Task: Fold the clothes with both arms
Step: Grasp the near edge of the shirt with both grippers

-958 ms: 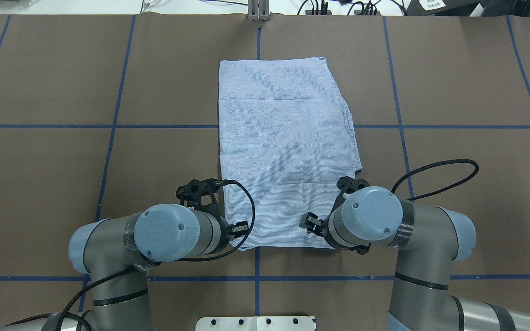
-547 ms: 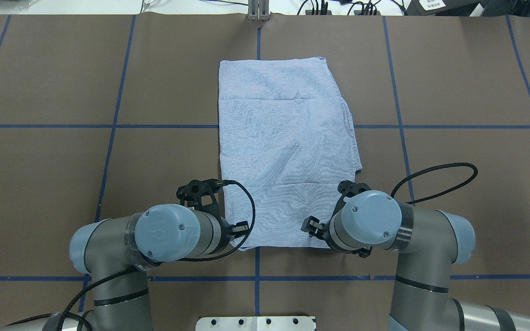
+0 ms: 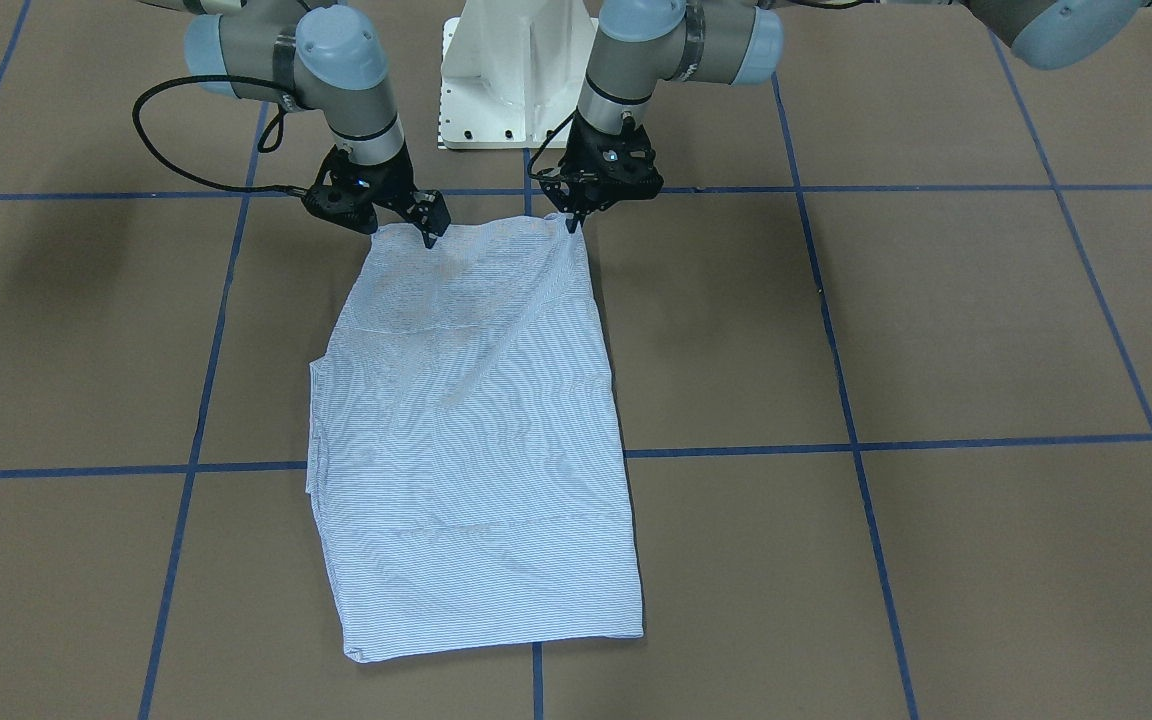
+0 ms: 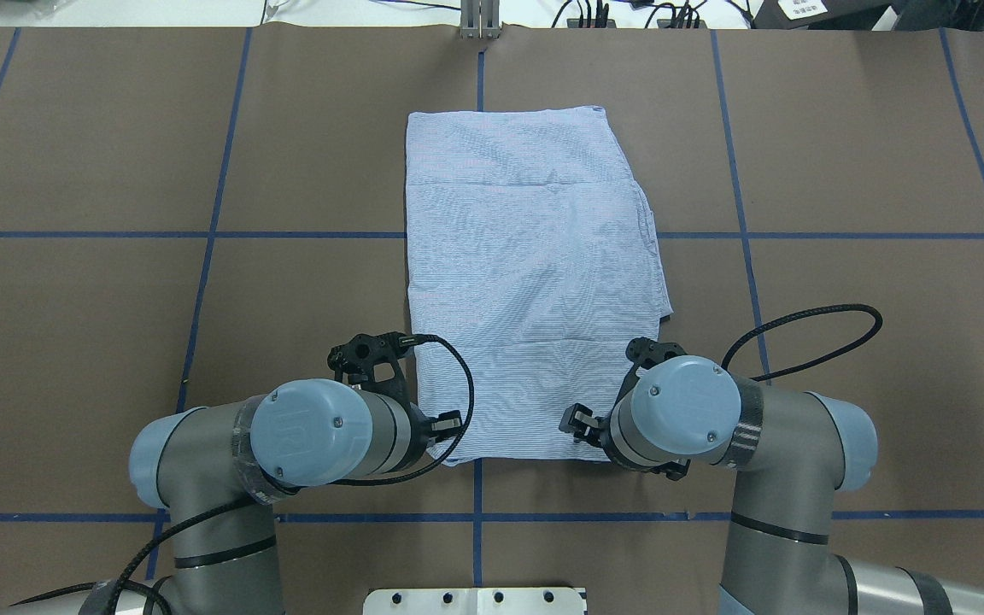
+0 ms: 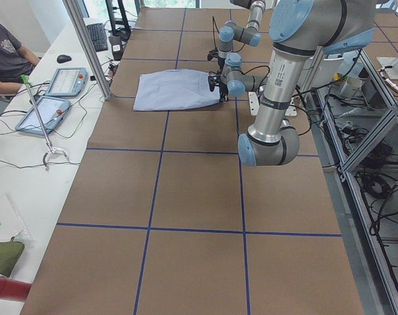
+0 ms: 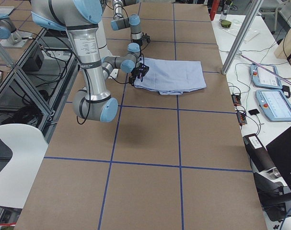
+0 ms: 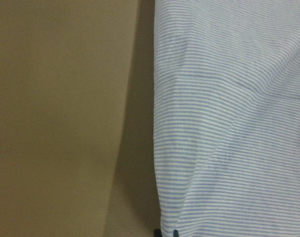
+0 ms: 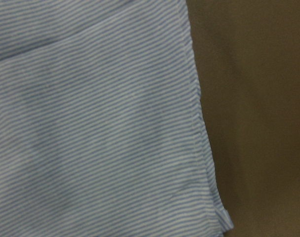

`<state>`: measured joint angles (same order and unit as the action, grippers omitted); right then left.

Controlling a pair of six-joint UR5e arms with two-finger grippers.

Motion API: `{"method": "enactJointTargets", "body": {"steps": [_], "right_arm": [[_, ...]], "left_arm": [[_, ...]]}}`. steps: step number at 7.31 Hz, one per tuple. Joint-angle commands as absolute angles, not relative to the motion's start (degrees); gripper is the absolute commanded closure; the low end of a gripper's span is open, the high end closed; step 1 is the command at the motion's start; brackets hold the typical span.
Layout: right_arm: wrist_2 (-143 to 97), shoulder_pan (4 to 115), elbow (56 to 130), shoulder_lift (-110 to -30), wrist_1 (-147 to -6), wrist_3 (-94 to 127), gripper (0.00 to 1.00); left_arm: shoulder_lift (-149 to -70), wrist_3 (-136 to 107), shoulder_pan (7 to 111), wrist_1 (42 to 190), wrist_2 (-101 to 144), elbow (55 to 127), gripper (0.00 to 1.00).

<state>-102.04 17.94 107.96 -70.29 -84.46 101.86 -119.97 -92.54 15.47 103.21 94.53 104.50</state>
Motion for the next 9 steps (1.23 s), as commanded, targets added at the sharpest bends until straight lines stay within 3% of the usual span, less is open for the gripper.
{"method": "enactJointTargets", "body": {"steps": [1, 2, 3, 6, 9], "right_arm": [[-102.0, 17.8, 107.7, -70.1, -84.5, 101.9, 0.0], [-102.0, 17.8, 107.7, -70.2, -84.5, 101.9, 0.0], [-102.0, 17.8, 107.6, -70.1, -84.5, 101.9, 0.07], [-102.2, 18.1, 107.7, -70.0, -84.5, 101.8, 0.5], [-102.5, 18.4, 107.8, -69.9, -84.5, 101.7, 0.79]], "left_arm": [[-120.0, -92.5, 15.5, 103.3, 94.5, 104.4, 1.0], [-120.0, -92.5, 15.5, 103.3, 94.5, 104.4, 1.0], [-120.0, -92.5, 15.5, 103.3, 94.5, 104.4, 1.0], [-120.0, -92.5, 15.5, 103.3, 94.5, 104.4, 1.0], [-119.9, -92.5, 15.5, 103.3, 94.5, 104.3, 1.0]]}}
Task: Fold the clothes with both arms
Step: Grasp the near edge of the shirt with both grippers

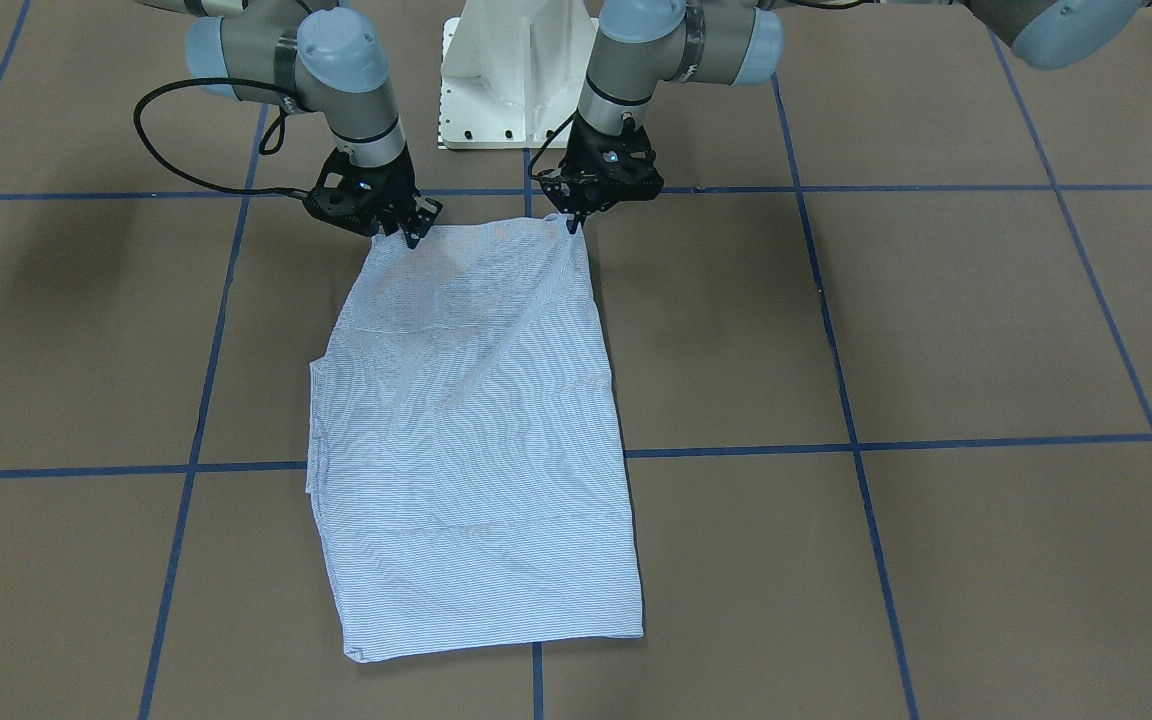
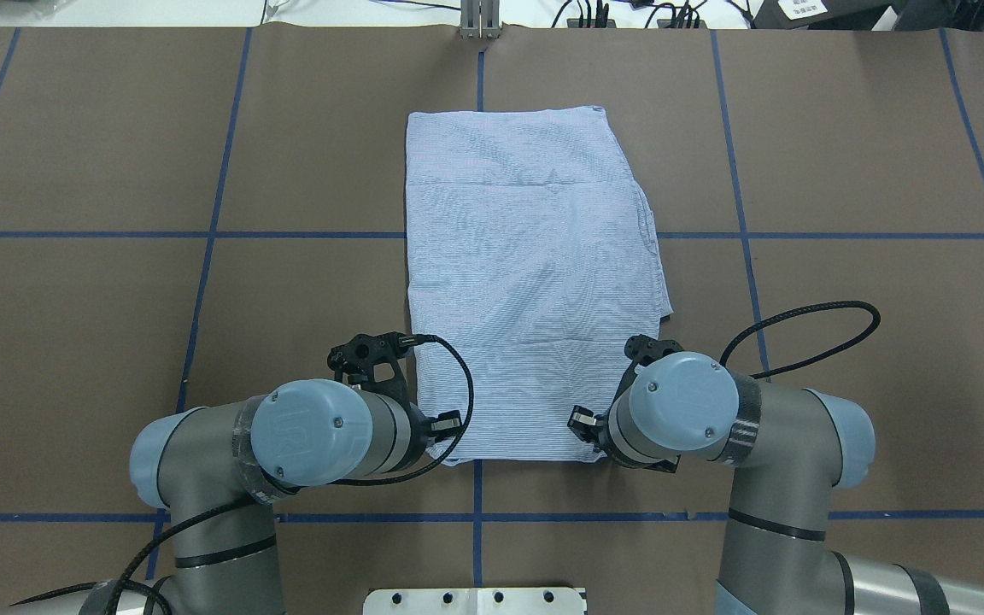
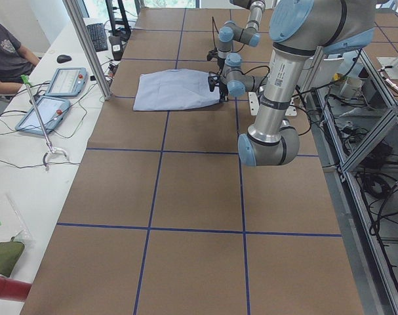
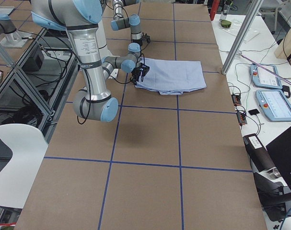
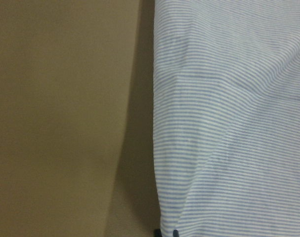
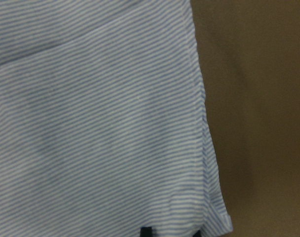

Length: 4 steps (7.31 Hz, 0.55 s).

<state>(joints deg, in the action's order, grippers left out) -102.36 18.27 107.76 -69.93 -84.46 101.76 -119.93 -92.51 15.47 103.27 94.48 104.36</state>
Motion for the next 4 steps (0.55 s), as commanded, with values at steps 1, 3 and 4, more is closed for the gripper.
{"method": "enactJointTargets", "body": {"steps": [1, 3, 4], "right_arm": [[-102.6, 18.5, 107.8, -69.8, -84.5, 101.7, 0.86], [-102.1, 18.8, 108.2, -69.7, -84.3, 102.0, 1.0], [-102.1, 18.8, 108.5, -69.6, -84.1, 103.8, 1.0]], "left_arm": [[-119.9, -92.5, 15.5, 103.3, 94.5, 104.3, 1.0], [-120.0, -92.5, 15.5, 103.3, 94.5, 104.4, 1.0], [-120.0, -92.5, 15.5, 103.3, 94.5, 104.6, 1.0]]}}
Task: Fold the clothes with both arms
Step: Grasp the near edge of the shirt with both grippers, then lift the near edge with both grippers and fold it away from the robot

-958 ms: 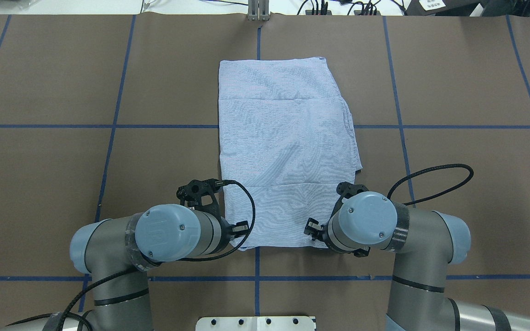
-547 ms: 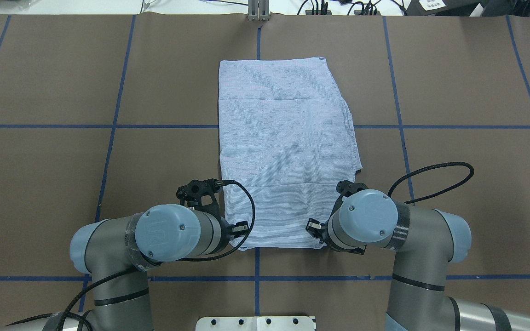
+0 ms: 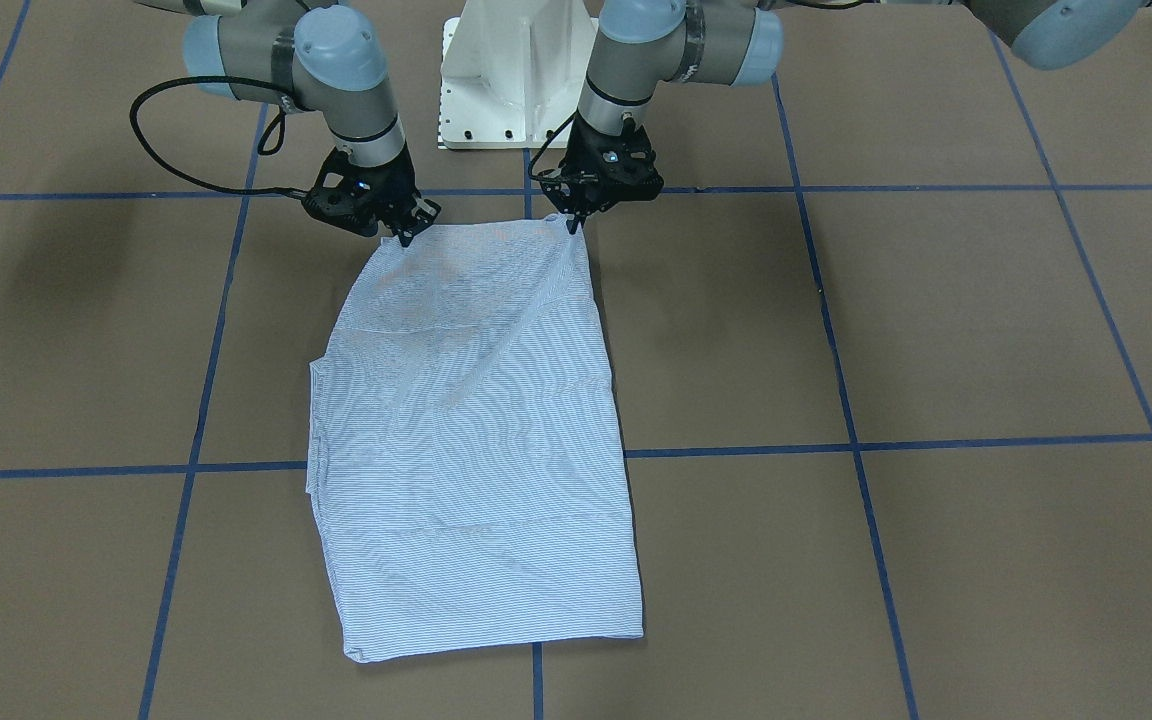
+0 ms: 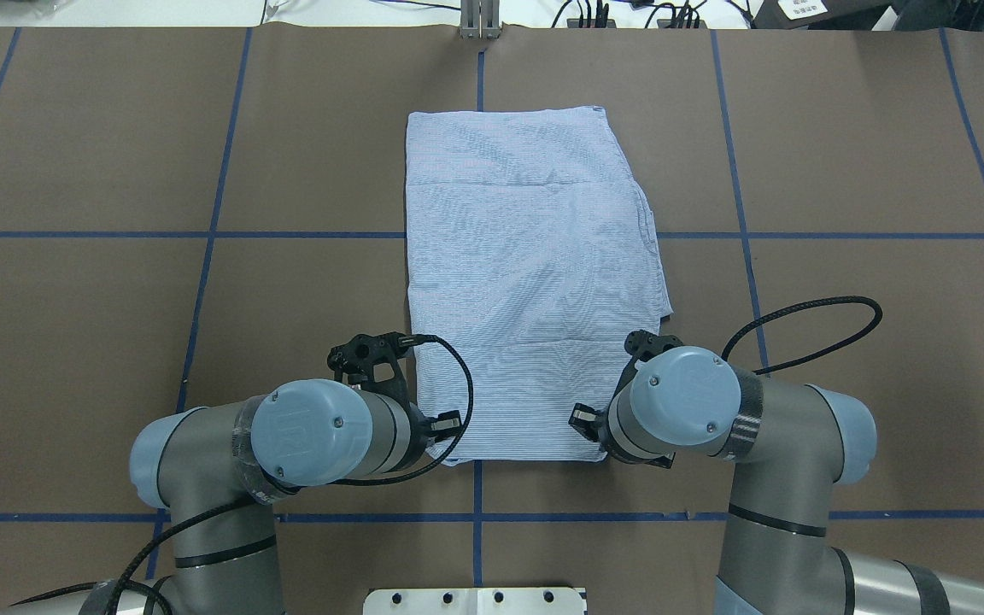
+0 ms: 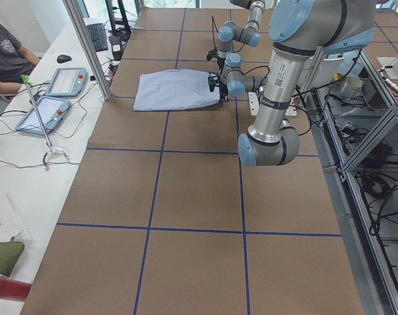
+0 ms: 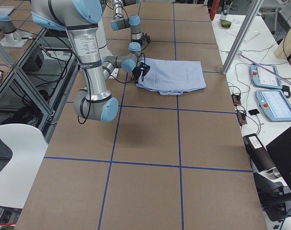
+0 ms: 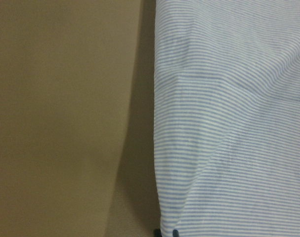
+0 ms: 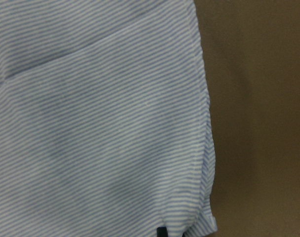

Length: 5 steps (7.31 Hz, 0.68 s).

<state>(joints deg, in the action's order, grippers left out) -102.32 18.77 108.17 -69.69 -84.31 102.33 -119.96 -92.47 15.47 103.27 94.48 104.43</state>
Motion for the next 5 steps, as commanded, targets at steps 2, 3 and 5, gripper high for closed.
{"method": "enactJointTargets", "body": {"steps": [2, 3, 5], "right_arm": [[-102.8, 18.9, 109.4, -69.7, -83.9, 103.5, 1.0], [-103.2, 19.1, 110.5, -70.3, -83.6, 103.1, 1.0], [-108.3, 19.6, 114.5, -70.7, -83.5, 103.0, 1.0]], "left_arm": [[-120.0, -92.5, 15.6, 103.2, 94.8, 105.6, 1.0], [-119.9, -92.5, 15.6, 102.8, 94.7, 106.2, 1.0], [-119.5, -92.4, 15.8, 101.5, 97.1, 109.7, 1.0]]}}
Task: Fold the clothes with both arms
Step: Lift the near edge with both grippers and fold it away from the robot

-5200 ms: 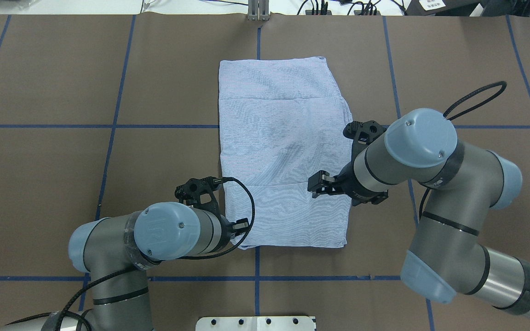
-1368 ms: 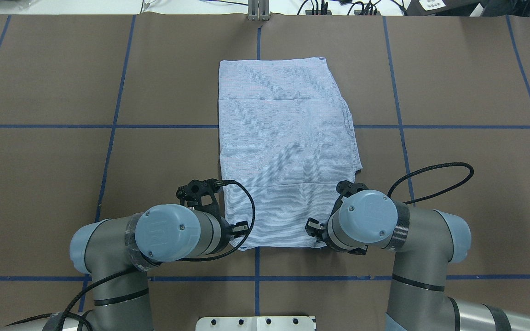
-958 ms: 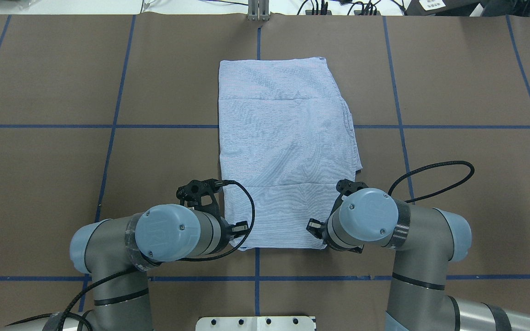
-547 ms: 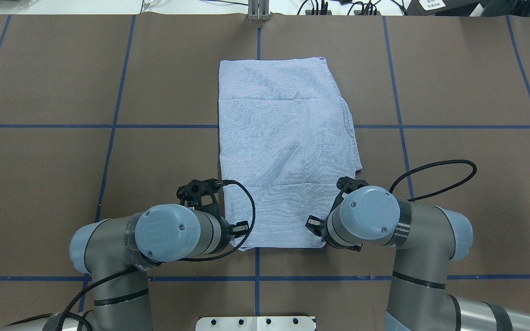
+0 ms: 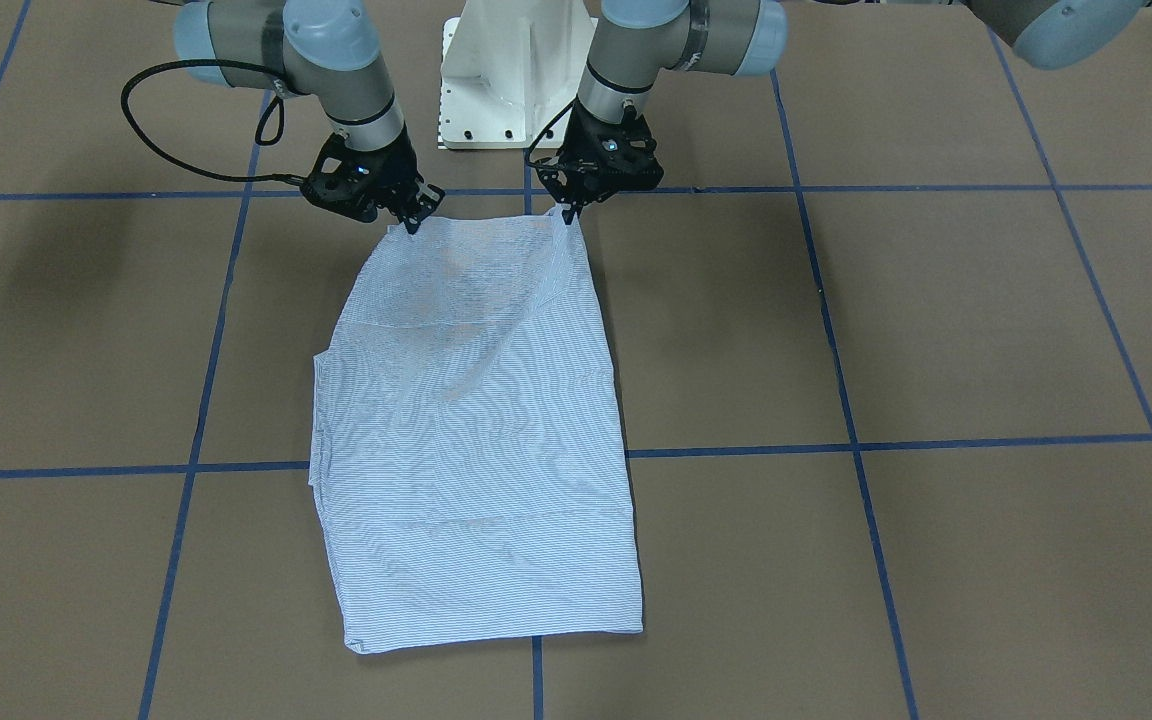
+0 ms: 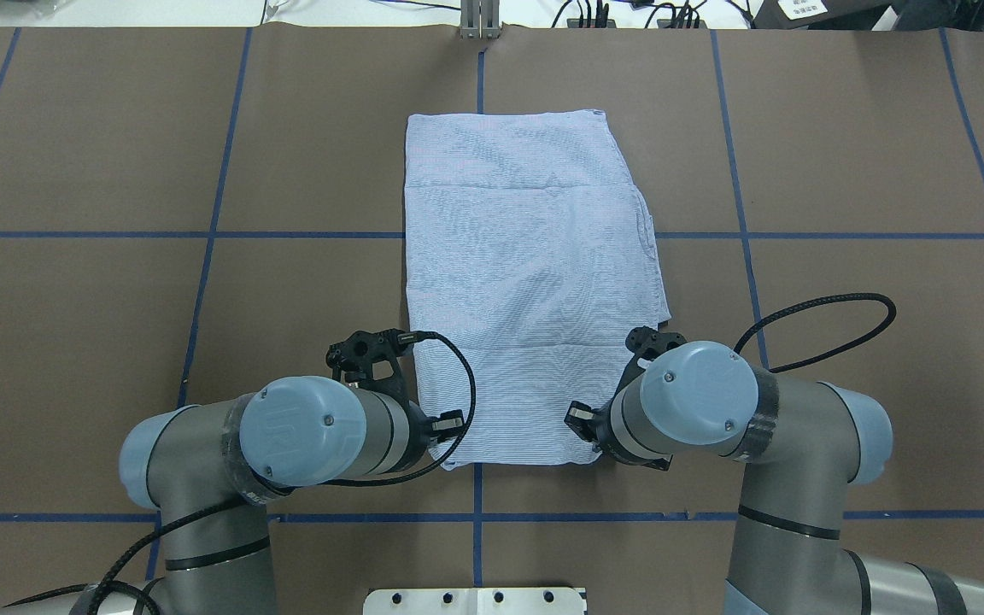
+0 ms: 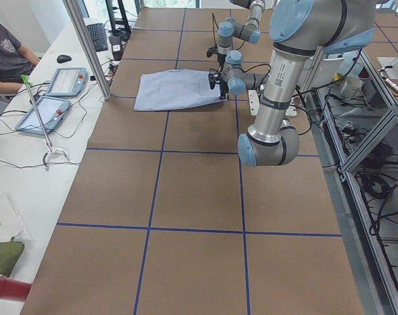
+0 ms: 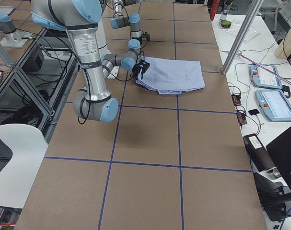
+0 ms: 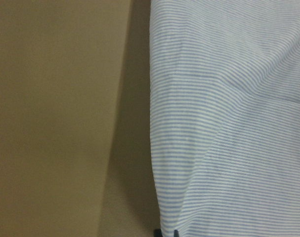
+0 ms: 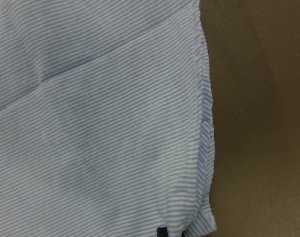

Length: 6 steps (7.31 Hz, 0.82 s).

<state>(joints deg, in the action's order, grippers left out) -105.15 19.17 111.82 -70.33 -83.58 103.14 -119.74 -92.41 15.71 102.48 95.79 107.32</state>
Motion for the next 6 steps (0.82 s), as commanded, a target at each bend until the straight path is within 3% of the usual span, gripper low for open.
{"method": "enactJointTargets", "body": {"steps": [1, 6], "right_arm": [[-111.5, 20.4, 117.1, -71.7, -83.4, 102.4, 1.0], [-130.9, 27.1, 125.2, -72.8, -83.8, 99.3, 1.0]], "left_arm": [[-119.0, -92.4, 15.6, 98.3, 97.6, 113.4, 1.0], [-116.5, -91.0, 15.0, 89.9, 106.2, 126.3, 1.0]]}}
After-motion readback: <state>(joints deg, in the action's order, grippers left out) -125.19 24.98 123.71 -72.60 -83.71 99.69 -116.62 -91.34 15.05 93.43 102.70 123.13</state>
